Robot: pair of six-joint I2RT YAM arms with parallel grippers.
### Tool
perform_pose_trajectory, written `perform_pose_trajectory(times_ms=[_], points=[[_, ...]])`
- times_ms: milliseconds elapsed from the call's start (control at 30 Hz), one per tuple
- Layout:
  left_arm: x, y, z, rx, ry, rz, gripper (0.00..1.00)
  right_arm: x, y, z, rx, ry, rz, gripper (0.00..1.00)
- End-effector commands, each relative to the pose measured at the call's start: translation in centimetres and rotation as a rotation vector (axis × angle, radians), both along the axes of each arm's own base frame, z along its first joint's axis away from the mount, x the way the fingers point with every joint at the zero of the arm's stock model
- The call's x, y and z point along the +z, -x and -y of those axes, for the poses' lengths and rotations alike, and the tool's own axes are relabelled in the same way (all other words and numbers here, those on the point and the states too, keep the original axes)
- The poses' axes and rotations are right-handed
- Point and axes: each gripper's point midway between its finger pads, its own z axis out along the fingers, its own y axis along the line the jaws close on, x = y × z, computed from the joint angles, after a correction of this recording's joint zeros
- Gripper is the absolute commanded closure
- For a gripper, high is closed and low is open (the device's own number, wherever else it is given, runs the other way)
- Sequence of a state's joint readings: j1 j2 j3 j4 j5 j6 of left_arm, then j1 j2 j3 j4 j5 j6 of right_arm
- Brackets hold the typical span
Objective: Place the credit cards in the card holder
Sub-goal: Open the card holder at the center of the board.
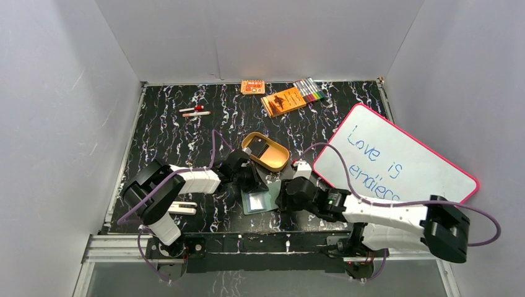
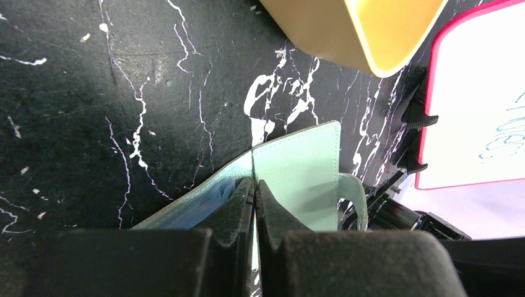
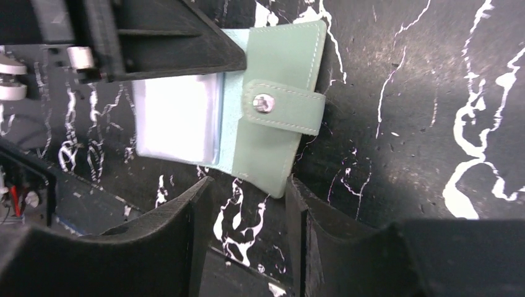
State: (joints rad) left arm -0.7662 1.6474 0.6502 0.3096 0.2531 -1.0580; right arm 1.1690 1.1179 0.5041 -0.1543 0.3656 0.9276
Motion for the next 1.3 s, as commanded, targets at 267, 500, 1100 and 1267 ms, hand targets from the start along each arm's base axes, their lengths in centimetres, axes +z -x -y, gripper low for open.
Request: perform_pose_trajectory(times_ms=[267,500,1100,1267], points=[[-2.9,0.6,-1.4,0.001,-0.097,-0.026,1.00,12.6,1.3,-2.9,0.425,-0.163,0.313,0.45],[-3.4,0.9,-1.7,0.007,-0.102,-0.039,1.00,10.0,1.3,-7.1,0.454,-0.222,0.243,0.54],[-1.4,0.6,-1.5,0.000,-0.082,-0.004,1.00,-2.9,-1.6,0.1,0.144,0.102,0.068,0.72],[0.8,0.4,-1.2,-0.010,-0.053,0.029,1.00,-4.0,-1.1,0.2,0.142,0.107,0.026,0.72]])
